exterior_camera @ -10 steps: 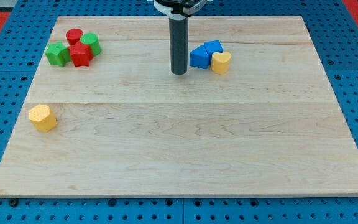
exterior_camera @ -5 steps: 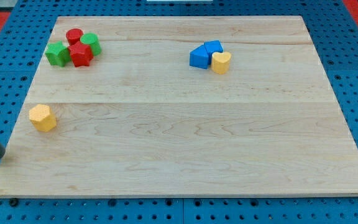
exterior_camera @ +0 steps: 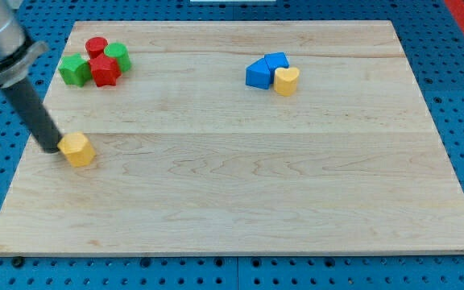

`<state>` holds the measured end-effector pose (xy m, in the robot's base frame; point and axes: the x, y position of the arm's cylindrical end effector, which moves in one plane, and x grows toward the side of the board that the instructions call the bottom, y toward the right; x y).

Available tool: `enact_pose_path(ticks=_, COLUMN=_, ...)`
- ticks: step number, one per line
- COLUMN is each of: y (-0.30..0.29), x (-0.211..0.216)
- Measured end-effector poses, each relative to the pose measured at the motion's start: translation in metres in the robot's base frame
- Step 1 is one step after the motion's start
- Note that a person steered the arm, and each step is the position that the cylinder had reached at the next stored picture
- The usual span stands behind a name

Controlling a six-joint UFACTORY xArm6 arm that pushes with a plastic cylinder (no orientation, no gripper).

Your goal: Push the yellow hexagon towards the center

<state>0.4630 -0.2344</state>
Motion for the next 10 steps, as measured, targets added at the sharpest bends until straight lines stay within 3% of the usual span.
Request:
enact_pose_path(ticks=2, y=0.052, x=-0.009)
enact_pose_path(ticks=5, y=-0.01, x=0.023)
enact_pose_path(ticks=7, y=-0.004, x=0.009)
enact_pose_path(ticks=10, y=0.006, x=0.028)
